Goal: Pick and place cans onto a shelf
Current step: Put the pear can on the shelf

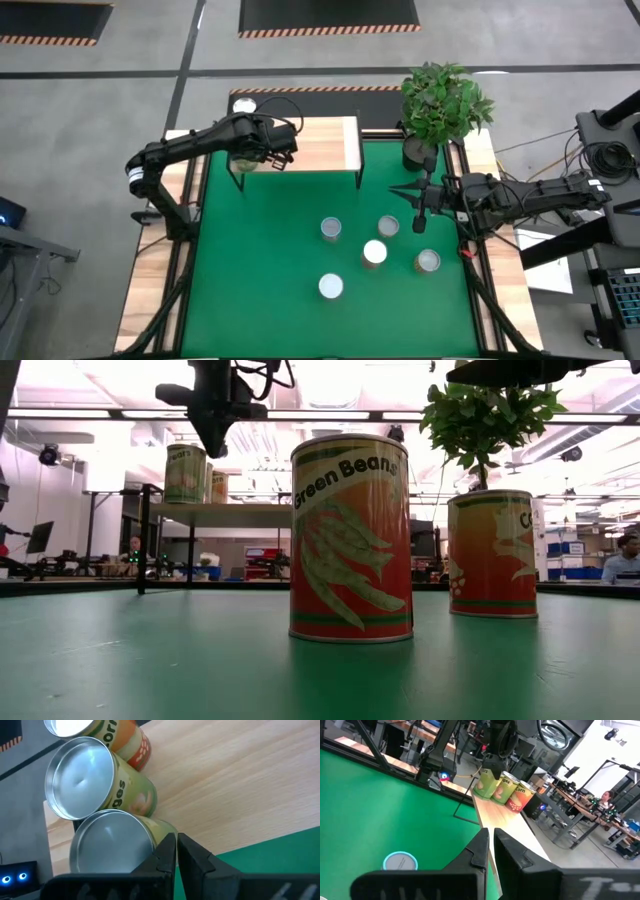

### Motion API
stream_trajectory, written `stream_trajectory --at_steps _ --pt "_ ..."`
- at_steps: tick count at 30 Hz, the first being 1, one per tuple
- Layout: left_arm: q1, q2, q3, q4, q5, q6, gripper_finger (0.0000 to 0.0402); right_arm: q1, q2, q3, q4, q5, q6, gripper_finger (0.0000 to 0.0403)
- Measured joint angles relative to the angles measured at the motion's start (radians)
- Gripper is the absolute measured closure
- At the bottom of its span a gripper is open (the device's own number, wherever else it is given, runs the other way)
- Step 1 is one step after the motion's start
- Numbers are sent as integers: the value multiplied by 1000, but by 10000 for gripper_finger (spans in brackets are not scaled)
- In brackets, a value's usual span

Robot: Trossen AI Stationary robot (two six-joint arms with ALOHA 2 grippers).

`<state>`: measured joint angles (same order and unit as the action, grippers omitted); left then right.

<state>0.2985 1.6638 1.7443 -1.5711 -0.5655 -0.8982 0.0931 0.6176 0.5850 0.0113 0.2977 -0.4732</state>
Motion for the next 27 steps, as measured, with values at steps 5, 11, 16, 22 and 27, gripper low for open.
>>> stream_trajectory --at_steps 5,11,16,22,27 --pt "0 0 -12 0 -1 -1 402 0 0 0 -2 0 0 385" --pt "0 -2 -53 0 6 -11 402 0 0 0 -8 1 0 385" --pt "0 -5 -58 0 6 -11 401 0 0 0 -8 2 0 385" --pt "0 -19 -58 0 6 -27 401 0 0 0 -8 2 0 385" --pt "0 -24 -58 0 7 -31 401 0 0 0 -8 2 1 385"
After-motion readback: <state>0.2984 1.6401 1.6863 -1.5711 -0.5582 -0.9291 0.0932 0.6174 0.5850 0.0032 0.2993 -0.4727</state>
